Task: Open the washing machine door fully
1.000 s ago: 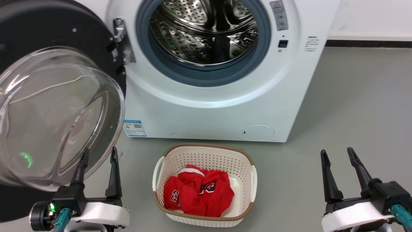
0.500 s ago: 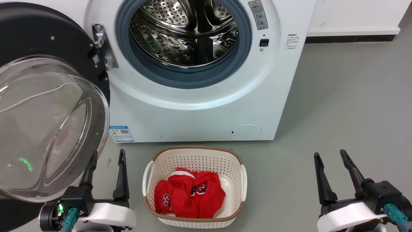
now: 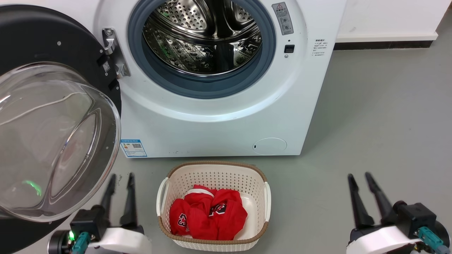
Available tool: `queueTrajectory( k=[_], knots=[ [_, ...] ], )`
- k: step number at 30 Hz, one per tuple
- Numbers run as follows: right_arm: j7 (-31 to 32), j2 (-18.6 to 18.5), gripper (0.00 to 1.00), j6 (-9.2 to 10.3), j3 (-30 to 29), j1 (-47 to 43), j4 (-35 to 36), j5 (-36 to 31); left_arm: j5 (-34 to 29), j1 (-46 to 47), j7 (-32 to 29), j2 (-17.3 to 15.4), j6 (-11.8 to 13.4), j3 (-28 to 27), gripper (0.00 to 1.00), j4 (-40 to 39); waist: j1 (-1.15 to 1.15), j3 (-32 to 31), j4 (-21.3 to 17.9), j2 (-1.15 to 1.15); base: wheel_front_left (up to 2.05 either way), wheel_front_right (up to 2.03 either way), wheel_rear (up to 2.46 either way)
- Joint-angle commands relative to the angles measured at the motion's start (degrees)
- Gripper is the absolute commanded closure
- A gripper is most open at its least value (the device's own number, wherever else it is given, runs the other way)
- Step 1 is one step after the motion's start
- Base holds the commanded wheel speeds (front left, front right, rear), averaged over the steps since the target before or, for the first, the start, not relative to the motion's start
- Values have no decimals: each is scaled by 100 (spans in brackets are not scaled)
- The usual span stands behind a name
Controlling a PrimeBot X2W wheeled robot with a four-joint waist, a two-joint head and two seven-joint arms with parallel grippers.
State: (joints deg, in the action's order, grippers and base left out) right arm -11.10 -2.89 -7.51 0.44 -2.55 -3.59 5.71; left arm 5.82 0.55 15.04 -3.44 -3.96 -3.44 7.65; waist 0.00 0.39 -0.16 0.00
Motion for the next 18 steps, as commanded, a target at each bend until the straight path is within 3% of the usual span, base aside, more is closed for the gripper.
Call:
queueTrajectory(
  k=[1, 18],
  knots=[
    [7, 0, 100, 0, 5, -41, -69, -2, 1, -47, -20, 14, 0, 0, 100, 76, 0, 0, 0, 0, 0, 0, 0],
    [285, -103, 100, 0, -14, 164, -264, 2040, 1914, 121, -513, 22, -80, -91, 100, 215, 0, -3, 2, 0, 0, 0, 0]
  ],
)
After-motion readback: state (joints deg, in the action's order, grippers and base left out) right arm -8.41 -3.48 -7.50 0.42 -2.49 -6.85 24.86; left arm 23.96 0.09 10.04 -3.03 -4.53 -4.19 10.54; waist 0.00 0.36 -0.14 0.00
